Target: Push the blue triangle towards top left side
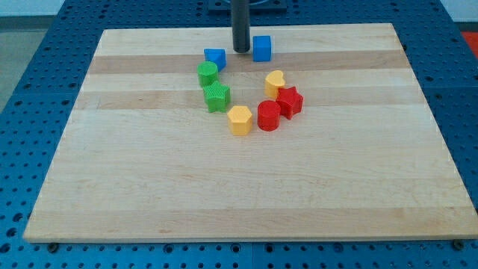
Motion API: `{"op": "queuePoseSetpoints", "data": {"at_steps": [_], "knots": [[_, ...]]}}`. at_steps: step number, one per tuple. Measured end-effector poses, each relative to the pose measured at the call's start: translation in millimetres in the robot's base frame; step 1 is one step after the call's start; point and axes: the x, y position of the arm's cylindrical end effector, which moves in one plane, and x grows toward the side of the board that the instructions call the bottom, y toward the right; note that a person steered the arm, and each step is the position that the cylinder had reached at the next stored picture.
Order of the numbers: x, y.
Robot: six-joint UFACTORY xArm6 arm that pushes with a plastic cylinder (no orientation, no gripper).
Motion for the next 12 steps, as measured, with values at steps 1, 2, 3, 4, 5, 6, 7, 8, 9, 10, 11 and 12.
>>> {"op": "queuePoseSetpoints", "data": {"at_steps": [1, 2, 3, 4, 5, 6, 7, 8, 9, 10, 11, 12], "knots": [[43.3, -11.8], [61.3, -19.4], [59.0, -21.3], [22.2, -48.3], [-7.4, -73.5], [-7.4, -75.7], [-4.5, -79.4], [-12.8, -30.9], [5.0, -24.6], [9.8, -30.0], [9.8, -60.9], [-0.9, -64.2]]}}
